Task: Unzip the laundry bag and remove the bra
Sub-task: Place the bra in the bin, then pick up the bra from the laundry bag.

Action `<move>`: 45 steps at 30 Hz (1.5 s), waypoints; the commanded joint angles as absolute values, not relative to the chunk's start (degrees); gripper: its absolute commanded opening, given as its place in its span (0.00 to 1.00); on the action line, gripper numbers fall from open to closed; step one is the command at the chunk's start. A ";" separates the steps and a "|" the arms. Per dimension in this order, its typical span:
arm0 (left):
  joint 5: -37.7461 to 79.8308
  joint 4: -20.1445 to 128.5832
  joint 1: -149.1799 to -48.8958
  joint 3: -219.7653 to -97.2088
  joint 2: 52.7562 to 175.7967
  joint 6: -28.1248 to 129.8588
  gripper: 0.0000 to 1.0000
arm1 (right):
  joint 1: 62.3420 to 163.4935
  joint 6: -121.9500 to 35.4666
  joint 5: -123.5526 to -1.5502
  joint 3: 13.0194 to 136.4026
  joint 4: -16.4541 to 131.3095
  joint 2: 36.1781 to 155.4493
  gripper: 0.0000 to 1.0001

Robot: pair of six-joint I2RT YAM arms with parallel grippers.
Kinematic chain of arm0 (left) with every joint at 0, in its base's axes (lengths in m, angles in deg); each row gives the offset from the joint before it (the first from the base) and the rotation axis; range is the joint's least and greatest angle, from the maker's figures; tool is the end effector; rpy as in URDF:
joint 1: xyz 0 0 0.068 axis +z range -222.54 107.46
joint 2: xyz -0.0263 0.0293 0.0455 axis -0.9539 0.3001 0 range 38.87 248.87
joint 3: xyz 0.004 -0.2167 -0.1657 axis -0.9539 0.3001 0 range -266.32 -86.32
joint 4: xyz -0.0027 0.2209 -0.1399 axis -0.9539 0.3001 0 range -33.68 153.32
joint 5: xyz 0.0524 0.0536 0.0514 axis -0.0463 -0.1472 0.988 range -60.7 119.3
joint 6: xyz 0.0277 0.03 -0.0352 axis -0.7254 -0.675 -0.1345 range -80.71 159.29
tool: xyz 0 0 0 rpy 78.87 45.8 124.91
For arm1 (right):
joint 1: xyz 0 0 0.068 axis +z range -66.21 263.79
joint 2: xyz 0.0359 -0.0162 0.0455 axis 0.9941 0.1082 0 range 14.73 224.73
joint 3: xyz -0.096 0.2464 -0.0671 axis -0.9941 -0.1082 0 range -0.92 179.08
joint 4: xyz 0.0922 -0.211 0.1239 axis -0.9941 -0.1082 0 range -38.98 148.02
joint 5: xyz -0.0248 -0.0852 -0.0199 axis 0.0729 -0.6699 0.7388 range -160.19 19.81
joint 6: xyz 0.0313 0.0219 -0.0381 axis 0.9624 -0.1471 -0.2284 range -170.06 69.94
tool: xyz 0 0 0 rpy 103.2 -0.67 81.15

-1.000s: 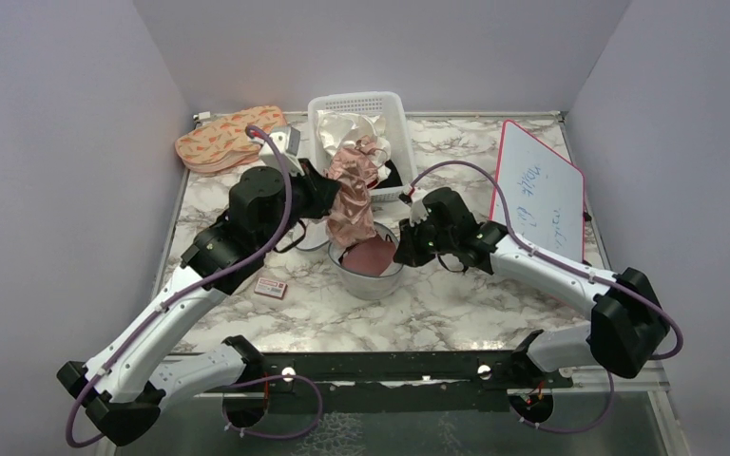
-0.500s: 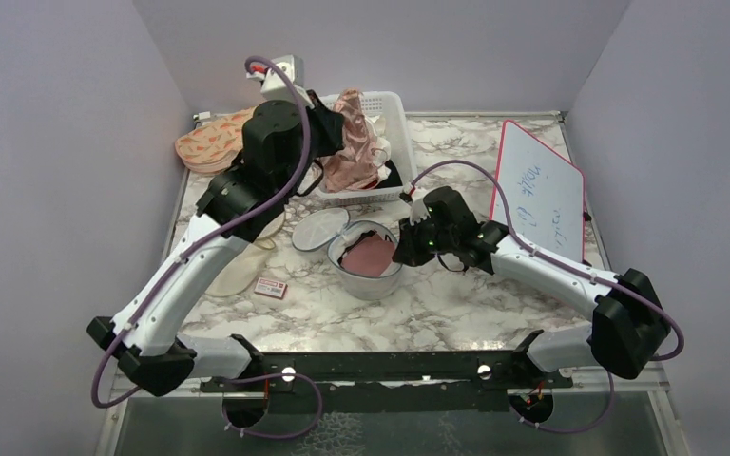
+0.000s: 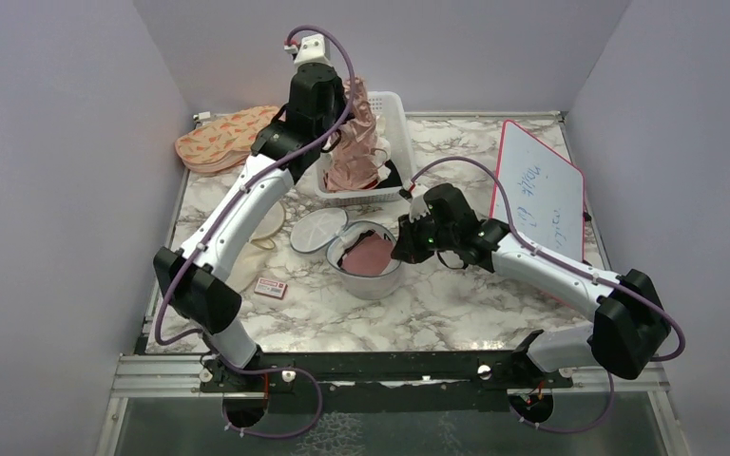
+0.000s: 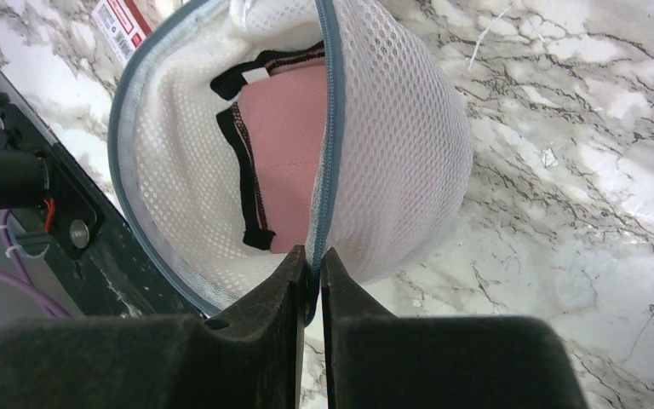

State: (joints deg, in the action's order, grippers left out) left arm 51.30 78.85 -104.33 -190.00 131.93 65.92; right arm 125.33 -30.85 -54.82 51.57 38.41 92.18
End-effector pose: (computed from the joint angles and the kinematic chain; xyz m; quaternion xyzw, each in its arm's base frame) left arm 0.3203 -0.1828 0.4592 -0.0858 0.7670 -0.1725 0.6121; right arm 0.2087 0.1977 0.2462 -0.2277 0.8868 0.3000 0.2678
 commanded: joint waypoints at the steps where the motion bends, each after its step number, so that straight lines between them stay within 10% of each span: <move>1: 40.91 73.79 -97.77 -186.37 135.83 75.13 0.00 | 125.18 -31.85 -54.50 53.53 38.95 92.00 0.10; 9: 20.21 53.86 -89.30 -168.40 145.94 82.31 0.00 | 125.19 -31.80 -53.70 52.95 39.63 92.32 0.10; 21: 11.43 62.36 -89.05 -174.58 149.11 71.52 0.01 | 125.19 -31.27 -52.66 52.35 39.74 92.01 0.10; 34: 18.10 72.16 -89.06 -162.81 125.24 58.27 0.73 | 125.17 -30.86 -53.59 52.45 37.79 90.79 0.10; 45: 4.91 74.40 -95.65 -130.36 91.95 63.46 0.81 | 125.27 -28.38 -50.06 45.91 39.02 88.57 0.41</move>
State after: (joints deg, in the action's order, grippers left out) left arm 10.80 73.51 -91.76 -135.27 100.04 61.68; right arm 125.33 -30.35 -53.85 48.68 38.06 90.48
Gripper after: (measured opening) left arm 0.805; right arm 0.404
